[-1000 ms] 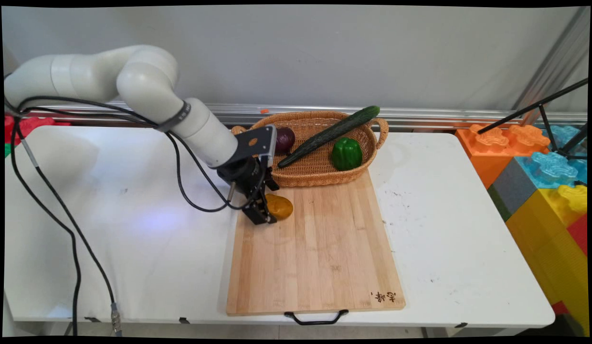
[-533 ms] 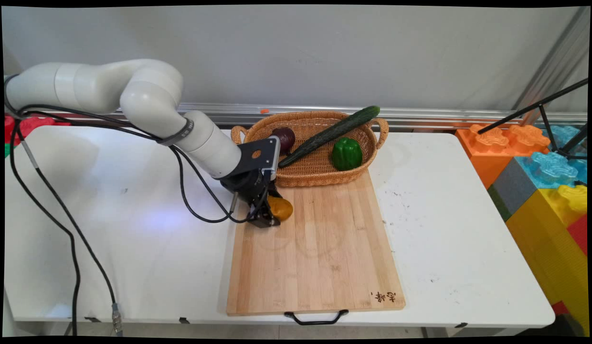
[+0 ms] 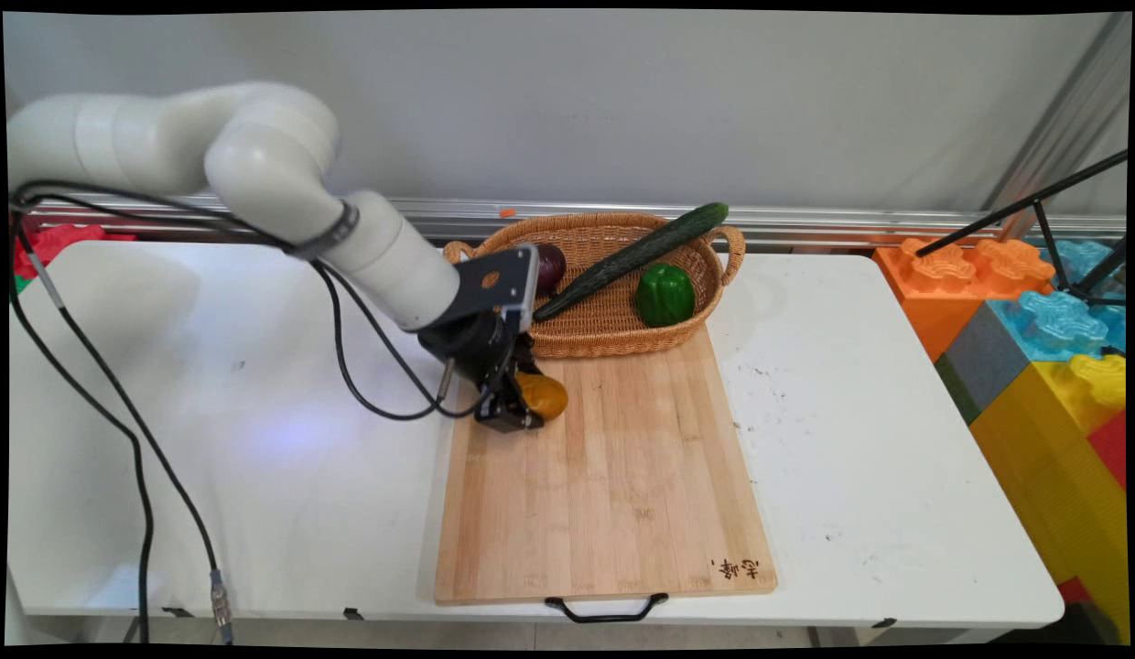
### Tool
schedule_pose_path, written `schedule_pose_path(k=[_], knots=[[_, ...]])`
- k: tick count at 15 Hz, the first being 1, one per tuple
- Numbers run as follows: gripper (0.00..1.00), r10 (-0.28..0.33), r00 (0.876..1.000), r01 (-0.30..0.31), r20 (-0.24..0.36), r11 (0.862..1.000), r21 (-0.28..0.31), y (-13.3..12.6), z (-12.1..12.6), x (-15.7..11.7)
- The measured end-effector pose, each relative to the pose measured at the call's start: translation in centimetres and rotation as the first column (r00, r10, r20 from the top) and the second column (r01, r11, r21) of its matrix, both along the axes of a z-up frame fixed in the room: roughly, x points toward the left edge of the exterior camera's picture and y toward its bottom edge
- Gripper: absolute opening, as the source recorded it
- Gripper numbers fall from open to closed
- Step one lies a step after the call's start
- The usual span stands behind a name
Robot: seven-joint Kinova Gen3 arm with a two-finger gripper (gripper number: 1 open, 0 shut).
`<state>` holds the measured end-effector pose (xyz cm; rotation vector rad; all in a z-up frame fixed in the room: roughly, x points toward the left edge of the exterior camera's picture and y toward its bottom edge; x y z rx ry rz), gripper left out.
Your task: Place the picked object in the vegetable basket
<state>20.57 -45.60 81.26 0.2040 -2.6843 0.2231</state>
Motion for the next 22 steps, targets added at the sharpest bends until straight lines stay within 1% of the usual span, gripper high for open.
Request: schedule_pose_path(k=[2, 4, 6, 8, 10, 12, 15, 18, 22], knots=[[0.00, 0.005, 1.000, -0.005, -0.030, 1.000, 0.006, -0.1, 2.2, -0.4], [0.00, 0.027, 0.997, -0.026, -0.066, 1.000, 0.004, -0.5, 4.4, -1.1], [0.00, 0.040, 0.995, -0.040, -0.091, 0.999, -0.001, -1.0, 5.8, -1.8], [0.00, 0.049, 0.992, -0.053, -0.114, 0.998, -0.035, -2.2, 7.3, -2.9], [0.00, 0.047, 0.992, -0.057, -0.118, 0.995, -0.079, -3.5, 7.9, -3.6], [0.00, 0.044, 0.993, -0.060, -0.109, 0.988, -0.144, -5.3, 8.2, -4.4], [0.00, 0.066, 0.995, -0.080, -0.073, 0.976, -0.205, -7.6, 7.5, -4.6], [0.00, 0.103, 0.994, -0.106, -0.023, 0.970, -0.217, -9.1, 5.9, -4.3], [0.00, 0.145, 0.989, -0.137, 0.023, 0.966, -0.217, -10.4, 3.9, -4.2]])
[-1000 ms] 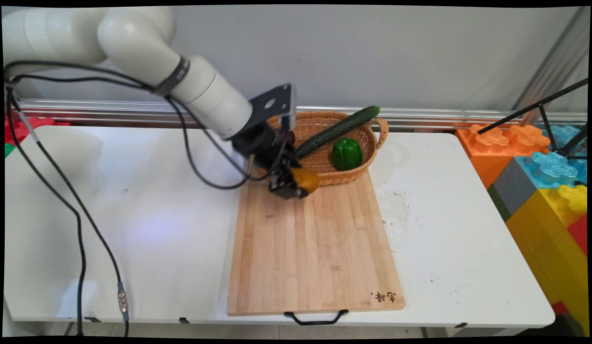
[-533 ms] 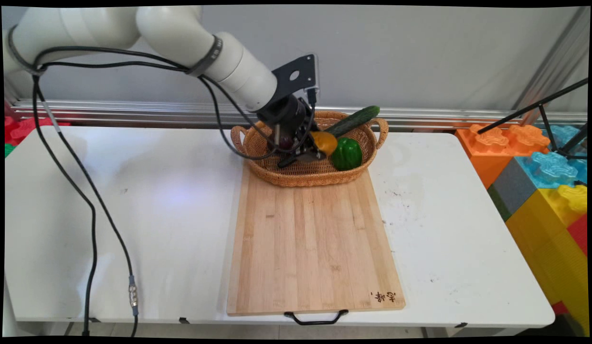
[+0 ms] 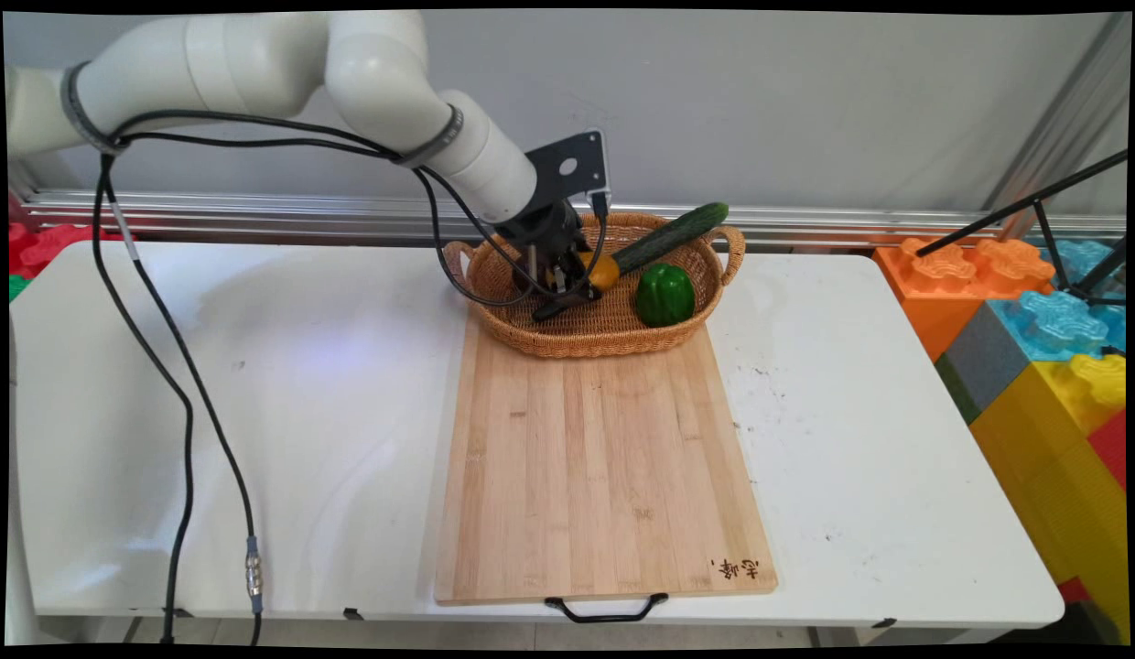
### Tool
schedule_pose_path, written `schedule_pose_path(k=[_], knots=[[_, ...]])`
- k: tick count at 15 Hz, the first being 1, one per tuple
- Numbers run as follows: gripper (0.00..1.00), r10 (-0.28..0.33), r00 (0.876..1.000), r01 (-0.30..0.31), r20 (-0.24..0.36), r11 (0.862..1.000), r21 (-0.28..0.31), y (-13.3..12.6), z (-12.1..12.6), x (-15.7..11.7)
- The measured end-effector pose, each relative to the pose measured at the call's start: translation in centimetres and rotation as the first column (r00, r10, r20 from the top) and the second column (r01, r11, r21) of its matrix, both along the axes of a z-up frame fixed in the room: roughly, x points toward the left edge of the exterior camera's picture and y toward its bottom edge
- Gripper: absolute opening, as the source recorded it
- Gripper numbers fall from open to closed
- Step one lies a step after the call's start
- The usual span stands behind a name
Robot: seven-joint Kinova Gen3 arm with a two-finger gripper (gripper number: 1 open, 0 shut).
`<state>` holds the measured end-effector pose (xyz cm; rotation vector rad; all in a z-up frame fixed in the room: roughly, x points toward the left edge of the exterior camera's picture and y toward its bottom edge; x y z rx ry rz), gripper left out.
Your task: Place the picked object in the vegetable basket
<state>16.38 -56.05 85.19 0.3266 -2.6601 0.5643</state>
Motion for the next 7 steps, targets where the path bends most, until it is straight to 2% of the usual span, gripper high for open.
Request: schedule_pose_path(k=[4, 5, 7], knots=[[0.00, 0.023, 1.000, -0.023, 0.021, 1.000, 0.018, -0.5, -1.1, -0.2], [1.00, 0.026, 0.999, -0.026, 0.022, 0.999, 0.025, -0.6, -1.4, -0.3], [1.00, 0.029, 0.999, -0.030, 0.018, 0.999, 0.029, -0.6, -1.5, -0.8]])
